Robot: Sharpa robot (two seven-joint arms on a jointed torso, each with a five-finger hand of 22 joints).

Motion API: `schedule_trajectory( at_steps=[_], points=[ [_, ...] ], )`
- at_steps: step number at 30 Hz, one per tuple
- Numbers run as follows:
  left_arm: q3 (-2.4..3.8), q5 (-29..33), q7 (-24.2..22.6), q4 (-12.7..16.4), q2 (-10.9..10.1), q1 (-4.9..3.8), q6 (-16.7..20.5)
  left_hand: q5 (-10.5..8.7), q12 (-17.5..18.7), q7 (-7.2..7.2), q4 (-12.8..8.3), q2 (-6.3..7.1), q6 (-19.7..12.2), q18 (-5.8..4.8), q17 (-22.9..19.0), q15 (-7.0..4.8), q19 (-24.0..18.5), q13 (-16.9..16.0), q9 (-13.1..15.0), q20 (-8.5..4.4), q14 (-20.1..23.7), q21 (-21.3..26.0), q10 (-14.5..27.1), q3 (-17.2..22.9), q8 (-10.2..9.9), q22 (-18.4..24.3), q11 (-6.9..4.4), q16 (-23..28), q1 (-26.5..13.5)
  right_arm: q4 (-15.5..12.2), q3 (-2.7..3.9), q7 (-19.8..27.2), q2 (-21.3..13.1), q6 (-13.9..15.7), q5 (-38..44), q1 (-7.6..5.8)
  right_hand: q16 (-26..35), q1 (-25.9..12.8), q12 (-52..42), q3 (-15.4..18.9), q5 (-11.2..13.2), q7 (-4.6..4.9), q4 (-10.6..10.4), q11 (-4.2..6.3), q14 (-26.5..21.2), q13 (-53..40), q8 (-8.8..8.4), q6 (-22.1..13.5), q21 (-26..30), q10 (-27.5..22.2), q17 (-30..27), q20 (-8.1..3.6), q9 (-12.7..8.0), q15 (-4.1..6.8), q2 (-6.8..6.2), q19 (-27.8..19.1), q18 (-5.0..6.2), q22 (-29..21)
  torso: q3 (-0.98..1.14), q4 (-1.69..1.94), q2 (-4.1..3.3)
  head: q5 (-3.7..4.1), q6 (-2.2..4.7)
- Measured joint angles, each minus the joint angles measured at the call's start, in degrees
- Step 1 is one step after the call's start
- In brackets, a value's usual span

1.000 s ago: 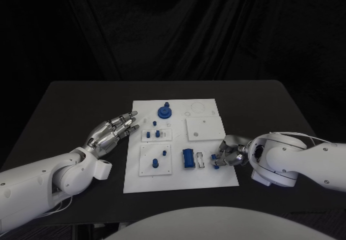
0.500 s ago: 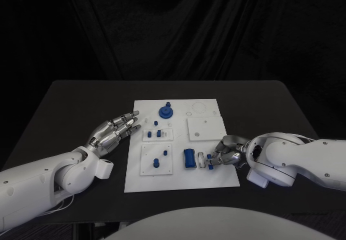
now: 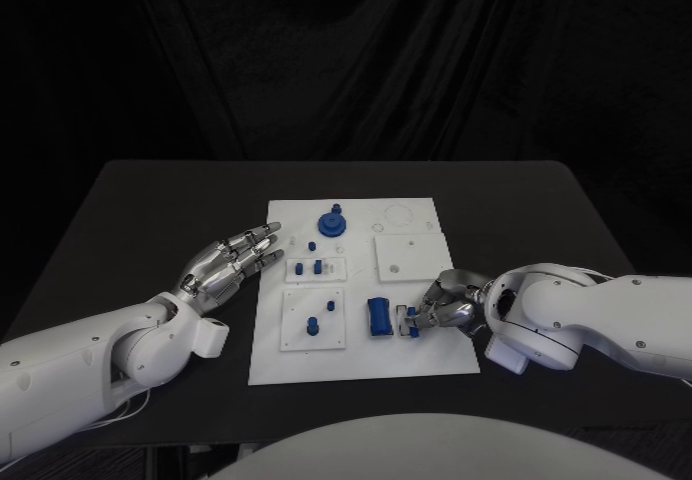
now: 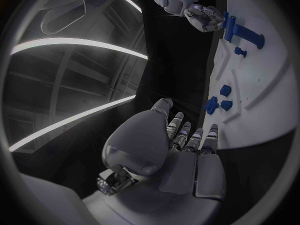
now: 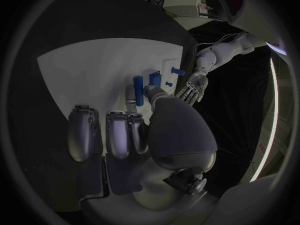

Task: Assemble the parts on the task board

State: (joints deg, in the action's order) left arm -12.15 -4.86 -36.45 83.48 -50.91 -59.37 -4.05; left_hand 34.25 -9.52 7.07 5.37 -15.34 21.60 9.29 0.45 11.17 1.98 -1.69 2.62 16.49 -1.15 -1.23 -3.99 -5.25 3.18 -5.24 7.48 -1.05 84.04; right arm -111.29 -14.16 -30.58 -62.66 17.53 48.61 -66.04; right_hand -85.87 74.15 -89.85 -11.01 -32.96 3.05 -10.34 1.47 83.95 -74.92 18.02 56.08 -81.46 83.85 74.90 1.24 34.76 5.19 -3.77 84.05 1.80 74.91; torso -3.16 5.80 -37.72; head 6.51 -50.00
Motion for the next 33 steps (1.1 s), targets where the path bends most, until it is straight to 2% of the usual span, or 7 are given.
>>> schedule_trajectory(
  at_steps=[4, 6, 10, 18, 25, 30, 33],
  points=[
    [0.02, 0.00, 0.07, -0.15, 0.07, 0.00, -0.06, 0.00, 0.00, 0.00, 0.00, 0.00, 0.00, 0.00, 0.00, 0.00, 0.00, 0.00, 0.00, 0.00, 0.00, 0.00, 0.00, 0.00, 0.00, 0.00, 0.00, 0.00, 0.00, 0.21, 0.01, 0.00, 0.40, 0.25, -0.18, 0.00, 0.00, 0.00, 0.00, -0.02, 0.09, 0.00, -0.02, 0.00, 0.00, 0.00, 0.00, 0.00, 0.49, 0.00, 0.00, 0.00, -0.03, 0.00, 0.00, 0.00, 0.00, 0.00, 0.02, -0.01, 0.00, -0.13, 0.00],
    [0.02, 0.00, 0.10, -0.20, 0.08, 0.00, -0.10, 0.00, 0.00, 0.00, 0.00, 0.00, 0.00, 0.00, 0.00, 0.00, 0.00, 0.00, 0.00, 0.00, 0.00, 0.00, 0.00, 0.00, 0.00, 0.00, 0.00, 0.00, 0.00, 0.33, 0.01, -0.01, 0.56, 0.36, -0.21, 0.00, 0.00, -0.44, 0.00, -0.24, 1.13, 0.00, -0.24, 0.00, 0.00, 0.00, 0.00, 0.00, 0.49, 0.00, 0.00, 0.00, -0.06, 0.00, -0.15, 0.00, 0.00, 0.00, 0.02, -0.01, 0.00, -0.16, 0.00],
    [0.01, 0.00, 0.13, -0.22, 0.10, 0.00, -0.16, 0.00, 0.00, 0.00, 0.00, 0.00, 0.00, 0.00, 0.00, 0.00, 0.00, 0.00, 0.00, 0.00, 0.00, 0.00, 0.00, 0.00, 0.00, 0.00, 0.00, 0.00, 0.00, 0.51, 0.01, -0.03, 0.76, 0.53, -0.03, 0.00, 0.00, -1.74, 0.00, -0.44, 4.46, 0.00, -0.67, 0.00, -0.01, 0.00, 0.00, 0.00, 0.49, 0.00, 0.00, 0.00, -0.23, 0.01, -0.53, 0.00, 0.00, 0.00, 0.02, 0.01, 0.00, -0.18, 0.00],
    [0.00, 0.00, 0.18, -0.30, 0.14, 0.00, -0.26, 0.00, 0.00, 0.00, 0.00, 0.00, 0.00, 0.00, -0.01, 0.00, 0.00, 0.00, 0.00, 0.00, 0.00, 0.00, 0.00, 0.00, -0.01, 0.00, 0.00, 0.00, 0.00, 0.77, 0.01, -0.11, 0.94, 0.61, 1.02, 0.00, 0.00, -4.97, 0.00, 1.05, 9.90, -0.03, -3.12, -0.16, 0.16, 0.01, 0.01, 0.01, 0.82, 0.18, 0.00, 0.00, -0.70, -0.15, -1.37, 0.00, 0.00, -0.01, 0.02, 0.04, 0.00, -0.37, 0.00],
    [0.01, 0.00, 0.23, -0.43, 0.28, 0.05, -0.37, 0.00, 0.00, 0.00, 0.00, 0.00, 0.00, 0.00, -0.01, 0.00, 0.00, 0.00, 0.00, 0.00, 0.00, 0.00, 0.00, 0.00, -0.01, 0.00, 0.00, 0.00, 0.00, 1.01, 0.01, -0.17, 1.07, 0.73, 1.67, 0.00, 0.01, -5.86, 0.00, 1.36, 12.62, -0.03, -4.05, -0.16, 0.16, 0.01, 0.01, 0.00, 0.82, 0.18, 0.00, 0.00, -0.83, -0.15, -1.21, 0.00, 0.00, -0.01, -0.03, 0.04, 0.06, -0.44, 0.00],
    [0.01, 0.00, 0.26, -0.50, 0.31, 0.15, -0.44, 0.00, 0.01, 0.00, 0.16, 0.00, 0.00, 0.00, -0.02, 0.00, 0.00, 0.00, 0.00, 0.00, 0.00, 0.00, 0.00, 0.16, -0.01, 0.05, 0.00, 0.00, 0.00, 1.08, 0.01, -0.22, 1.08, 0.83, 1.91, 0.00, 0.02, -8.64, 0.00, 2.80, 16.31, -0.02, -5.96, -0.37, -0.05, 0.01, 0.01, 0.00, 1.02, -0.03, 0.00, 0.21, -1.04, -0.36, -0.85, -0.21, 0.00, -0.01, -0.04, 0.02, 0.08, -0.60, 0.00],
    [0.01, 0.00, 0.27, -0.52, 0.31, 0.22, -0.47, 0.00, 0.00, 0.00, 0.16, 0.00, 0.00, 0.00, -0.02, 0.00, 0.00, 0.00, 0.00, 0.00, 0.00, 0.00, 0.00, 0.16, -0.01, 0.05, 0.00, 0.00, 0.00, 1.08, 0.01, -0.23, 1.07, 0.92, 2.00, 0.00, 0.02, -10.05, 0.00, 3.48, 16.59, -0.02, -6.31, -0.37, -0.05, 0.01, 0.01, 0.00, 1.04, -0.03, 0.00, 0.21, -1.07, -0.36, -0.64, -0.21, 0.00, 0.02, -0.03, 0.01, 0.08, -0.66, 0.00]
  ],
)
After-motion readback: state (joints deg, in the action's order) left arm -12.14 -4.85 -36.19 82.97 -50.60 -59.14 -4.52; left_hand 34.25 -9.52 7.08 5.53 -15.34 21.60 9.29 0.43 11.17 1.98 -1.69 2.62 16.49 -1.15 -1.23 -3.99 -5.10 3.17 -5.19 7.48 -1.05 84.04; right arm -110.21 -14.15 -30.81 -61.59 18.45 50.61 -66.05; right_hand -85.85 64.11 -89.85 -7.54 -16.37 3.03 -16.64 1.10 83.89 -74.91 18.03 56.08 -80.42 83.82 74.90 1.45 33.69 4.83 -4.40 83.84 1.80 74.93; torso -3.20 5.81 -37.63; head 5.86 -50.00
